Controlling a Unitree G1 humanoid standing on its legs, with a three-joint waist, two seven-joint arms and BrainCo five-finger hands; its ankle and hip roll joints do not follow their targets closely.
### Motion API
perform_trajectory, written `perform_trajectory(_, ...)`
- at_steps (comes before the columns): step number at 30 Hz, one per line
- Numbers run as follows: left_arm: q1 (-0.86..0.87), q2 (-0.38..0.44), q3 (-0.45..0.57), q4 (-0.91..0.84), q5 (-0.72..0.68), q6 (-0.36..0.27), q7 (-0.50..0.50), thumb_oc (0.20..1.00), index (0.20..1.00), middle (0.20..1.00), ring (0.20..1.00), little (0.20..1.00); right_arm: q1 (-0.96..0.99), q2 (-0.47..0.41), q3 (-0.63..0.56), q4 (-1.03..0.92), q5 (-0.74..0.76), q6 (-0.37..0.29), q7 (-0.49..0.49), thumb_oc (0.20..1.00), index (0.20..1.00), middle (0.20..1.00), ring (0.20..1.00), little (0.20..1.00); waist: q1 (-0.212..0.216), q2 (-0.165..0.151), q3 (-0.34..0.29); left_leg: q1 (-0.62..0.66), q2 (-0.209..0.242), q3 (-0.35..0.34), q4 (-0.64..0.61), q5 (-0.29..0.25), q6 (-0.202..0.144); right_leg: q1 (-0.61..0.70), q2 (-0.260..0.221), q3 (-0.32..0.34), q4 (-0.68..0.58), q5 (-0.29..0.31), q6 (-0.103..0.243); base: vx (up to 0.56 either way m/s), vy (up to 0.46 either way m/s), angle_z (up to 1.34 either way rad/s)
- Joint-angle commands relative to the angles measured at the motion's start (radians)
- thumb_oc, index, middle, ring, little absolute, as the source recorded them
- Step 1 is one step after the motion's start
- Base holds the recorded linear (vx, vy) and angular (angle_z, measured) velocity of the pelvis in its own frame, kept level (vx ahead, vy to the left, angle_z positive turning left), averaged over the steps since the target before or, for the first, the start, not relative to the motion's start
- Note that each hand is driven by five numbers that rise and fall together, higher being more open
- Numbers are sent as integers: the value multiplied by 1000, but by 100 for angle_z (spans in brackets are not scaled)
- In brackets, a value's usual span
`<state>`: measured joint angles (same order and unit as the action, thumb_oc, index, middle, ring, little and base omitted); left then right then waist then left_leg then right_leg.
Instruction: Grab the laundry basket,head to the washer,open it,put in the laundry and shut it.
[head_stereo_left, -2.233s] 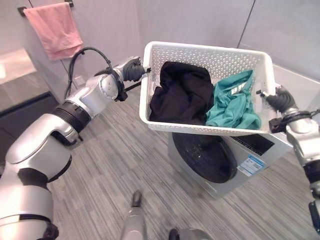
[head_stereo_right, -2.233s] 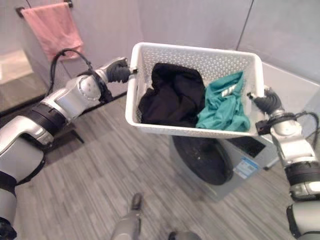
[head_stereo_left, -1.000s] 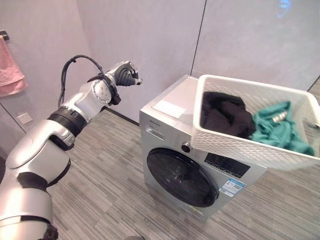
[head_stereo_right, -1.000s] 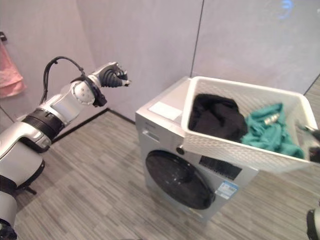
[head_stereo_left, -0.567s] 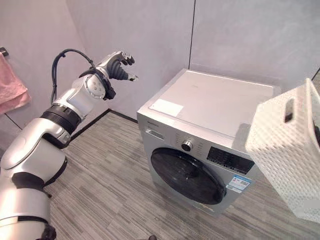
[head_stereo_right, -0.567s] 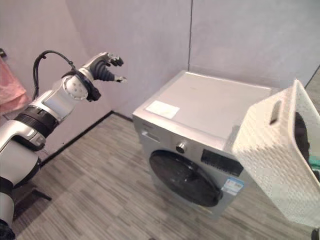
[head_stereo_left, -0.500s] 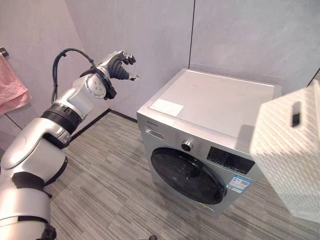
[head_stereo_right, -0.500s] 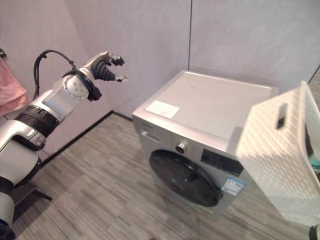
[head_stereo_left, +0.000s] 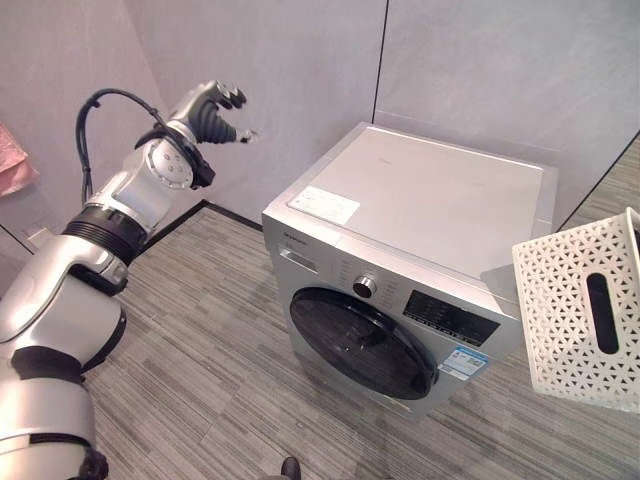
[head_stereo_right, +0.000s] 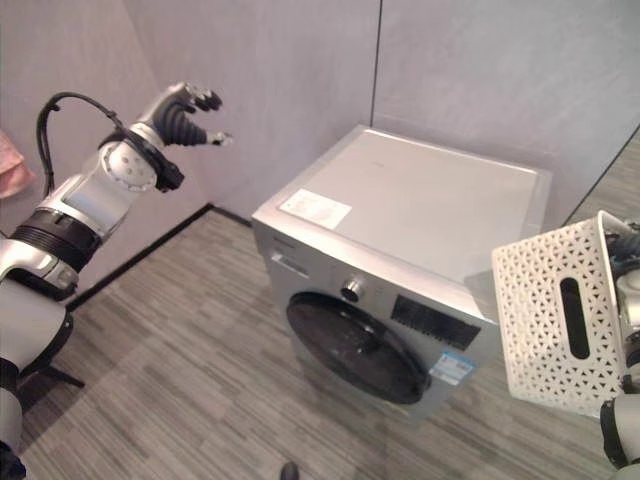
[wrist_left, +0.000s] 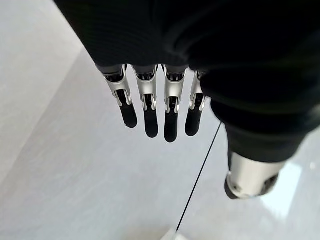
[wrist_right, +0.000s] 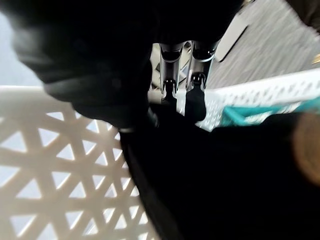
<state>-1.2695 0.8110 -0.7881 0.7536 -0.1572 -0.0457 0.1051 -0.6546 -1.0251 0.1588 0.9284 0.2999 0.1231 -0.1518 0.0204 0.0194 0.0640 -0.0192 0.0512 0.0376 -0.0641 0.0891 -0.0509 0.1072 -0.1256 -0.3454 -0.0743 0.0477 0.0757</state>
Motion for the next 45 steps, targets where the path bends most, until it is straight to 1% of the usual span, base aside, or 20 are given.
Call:
perform_trajectory(1,-73,-2,32,56,-12,-25,44,824,824,824,824,824,-120,58,21,-48,8,-90,-17,200,200,200,200,200,115,2,-14,-19,35,-5,11,-45,-28,30,-82,30,48,-67,133,0,0,0)
perform_trajectory(7,-93,-23,9,75,-15,-31,59,837,837,837,837,837,-325,35,134,-9,18,-105,-54,200,200,200,200,200,125,-4,-9,-18,39,-12,-3,-36,-33,28,-73,26,40,-67,130,-5,0,0)
perform_trajectory(9,-112,-36,-3,81,-36,-39,70,849,849,849,849,849,-442,50,211,26,20,-102,-68,200,200,200,200,200,138,-8,-3,-31,42,-17,-7,-28,-35,20,-71,19,35,-63,130,-48,4,1)
perform_trajectory(12,-118,-35,-6,71,-46,-41,75,853,853,853,853,853,-499,59,257,43,21,-95,-65,200,200,200,200,200,142,-8,-1,-40,41,-21,-9,-25,-35,15,-68,15,31,-62,129,-26,4,11)
perform_trajectory(13,-126,-40,-17,79,-51,-43,79,856,856,856,856,856,-577,75,304,81,34,-89,-60,200,200,200,200,200,151,-12,1,-49,39,-25,-10,-22,-37,9,-67,15,29,-59,129,-17,11,20)
perform_trajectory(16,-143,-50,-32,101,-56,-42,83,849,849,849,849,849,-655,97,350,131,46,-87,-61,200,200,200,200,200,161,-17,6,-62,40,-28,-8,-17,-38,2,-65,13,28,-55,128,-46,-3,8)
perform_trajectory(17,-170,-74,-46,136,-71,-42,90,849,849,849,849,849,-750,133,405,185,63,-88,-66,200,200,200,200,200,170,-20,17,-84,40,-35,-6,-10,-40,-13,-63,10,26,-52,127,-92,-15,8)
perform_trajectory(19,-179,-83,-47,143,-80,-46,94,849,849,849,849,849,-786,145,425,199,70,-88,-68,200,200,200,200,200,172,-22,23,-96,41,-39,-4,-7,-41,-20,-62,9,25,-50,126,-67,-16,15)
perform_trajectory(21,-190,-104,-51,137,-107,-53,104,849,849,849,849,849,-849,168,475,211,71,-78,-70,200,200,200,200,200,184,-33,40,-131,38,-54,10,-1,-42,-37,-59,3,27,-49,121,-78,-38,21)
perform_trajectory(25,-181,-100,-46,125,-102,-54,104,868,868,868,868,868,-873,182,498,211,74,-71,-61,200,200,200,200,200,185,-32,47,-149,35,-64,24,-4,-40,-45,-58,-3,38,-53,115,-18,-4,19)
perform_trajectory(29,-188,-111,-52,142,-114,-55,113,862,862,862,862,862,-930,225,532,248,68,-69,-70,200,200,200,200,200,194,-28,72,-177,31,-75,38,-1,-40,-66,-61,-12,49,-54,112,-41,14,11)
perform_trajectory(31,-193,-110,-47,142,-125,-61,121,878,878,878,878,878,-931,229,541,258,67,-66,-68,200,200,200,200,200,196,-29,81,-192,31,-78,46,0,-40,-75,-61,-17,51,-54,111,-51,5,19)
perform_trajectory(32,-193,-110,-46,142,-126,-61,121,893,893,893,893,893,-932,229,542,259,67,-66,-68,200,200,200,200,200,196,-29,80,-194,31,-79,47,0,-40,-75,-61,-17,51,-54,111,-19,3,17)
perform_trajectory(35,-186,-109,-37,134,-134,-63,127,1000,1000,1000,1000,1000,-915,229,567,269,46,-49,-42,200,200,200,200,200,195,-33,87,-197,29,-84,56,-1,-39,-73,-62,-19,61,-59,107,-5,6,10)
perform_trajectory(37,-176,-111,-34,142,-133,-57,123,1000,1000,1000,1000,1000,-896,234,570,293,45,-34,-16,200,200,200,200,200,191,-36,88,-195,30,-85,60,-4,-37,-70,-62,-21,73,-65,103,1,3,2)
perform_trajectory(38,-172,-115,-34,149,-133,-55,120,1000,1000,1000,1000,1000,-888,239,574,310,40,-28,-1,316,316,316,316,316,188,-37,88,-192,30,-86,62,-7,-36,-69,-63,-21,80,-68,102,0,0,0)
perform_trajectory(39,-168,-115,-31,151,-138,-53,114,1000,1000,1000,1000,1000,-879,242,578,326,39,-23,14,479,479,479,479,479,186,-38,87,-188,30,-85,61,-8,-36,-67,-63,-23,84,-71,102,0,0,0)
perform_trajectory(40,-163,-125,-29,161,-149,-48,108,1000,1000,1000,1000,1000,-867,247,579,367,36,-9,37,912,912,912,912,912,182,-38,84,-182,30,-86,62,-10,-35,-63,-64,-25,92,-75,100,0,0,0)
perform_trajectory(41,-162,-126,-27,166,-160,-46,104,1000,1000,1000,1000,1000,-864,246,583,392,35,-2,49,1000,1000,1000,1000,1000,179,-38,82,-178,31,-86,61,-11,-35,-60,-64,-25,95,-79,100,0,0,0)
perform_trajectory(45,-165,-123,-21,189,-172,-39,88,1000,1000,1000,1000,1000,-864,223,589,453,14,19,88,1000,1000,1000,1000,1000,169,-35,73,-155,36,-80,65,-18,-37,-45,-64,-27,100,-88,99,0,0,0)
